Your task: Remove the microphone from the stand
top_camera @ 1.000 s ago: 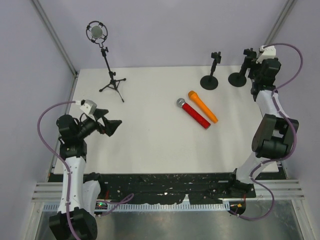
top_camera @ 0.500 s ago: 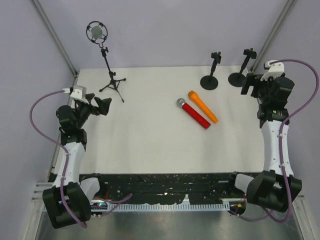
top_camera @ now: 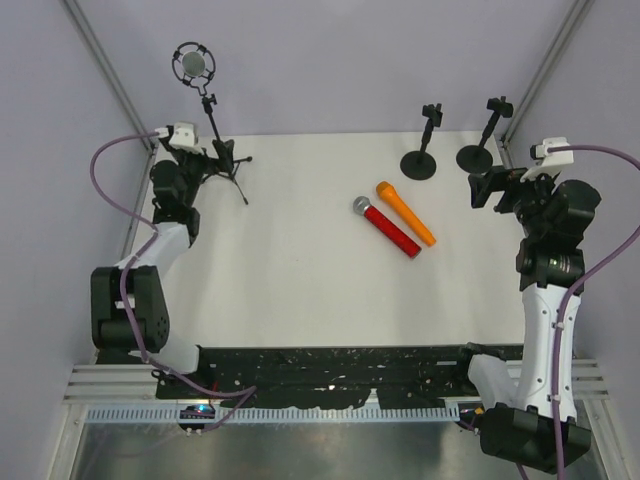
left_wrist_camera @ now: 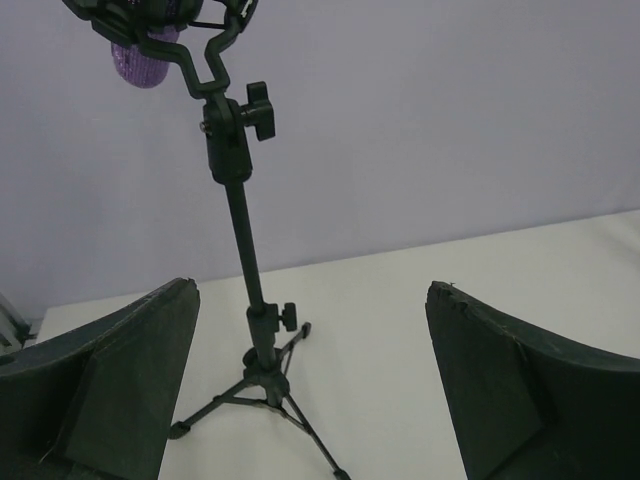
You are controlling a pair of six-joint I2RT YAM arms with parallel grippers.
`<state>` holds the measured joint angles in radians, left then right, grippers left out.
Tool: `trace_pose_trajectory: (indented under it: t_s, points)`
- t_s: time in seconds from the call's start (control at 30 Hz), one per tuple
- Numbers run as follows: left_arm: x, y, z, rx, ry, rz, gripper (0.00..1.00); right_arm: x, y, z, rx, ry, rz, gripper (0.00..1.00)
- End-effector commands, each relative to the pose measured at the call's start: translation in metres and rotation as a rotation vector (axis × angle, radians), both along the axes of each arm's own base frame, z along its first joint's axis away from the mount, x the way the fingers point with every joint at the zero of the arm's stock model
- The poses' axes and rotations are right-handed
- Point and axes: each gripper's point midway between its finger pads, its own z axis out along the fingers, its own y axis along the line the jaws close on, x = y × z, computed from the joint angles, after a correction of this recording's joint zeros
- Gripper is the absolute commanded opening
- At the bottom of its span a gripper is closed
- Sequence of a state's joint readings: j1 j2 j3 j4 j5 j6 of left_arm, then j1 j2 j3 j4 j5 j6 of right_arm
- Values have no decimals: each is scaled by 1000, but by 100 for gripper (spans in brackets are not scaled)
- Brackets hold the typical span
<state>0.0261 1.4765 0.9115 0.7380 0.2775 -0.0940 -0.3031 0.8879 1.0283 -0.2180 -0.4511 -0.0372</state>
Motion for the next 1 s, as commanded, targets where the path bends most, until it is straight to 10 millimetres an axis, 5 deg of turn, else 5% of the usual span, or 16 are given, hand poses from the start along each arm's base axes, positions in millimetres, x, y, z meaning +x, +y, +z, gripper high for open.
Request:
trace_pose_trajectory:
  t_s: [0.0, 0.37, 0.7, 0.83, 0.97]
  points:
    - [35, 13, 40, 31, -183, 166, 100, -10, 11, 6, 29, -20, 37, 97]
    - [91, 22, 22, 35, -252, 295, 100, -17, 21, 31, 68, -77, 69, 97]
    - [124, 24, 1, -17, -224, 321, 94, -15, 17, 24, 57, -58, 53, 97]
    - [131, 28, -7, -18, -216, 336, 87, -15, 16, 22, 54, -52, 52, 97]
    - [134, 29, -10, -22, -226, 344, 67, -13, 15, 22, 53, -49, 48, 97]
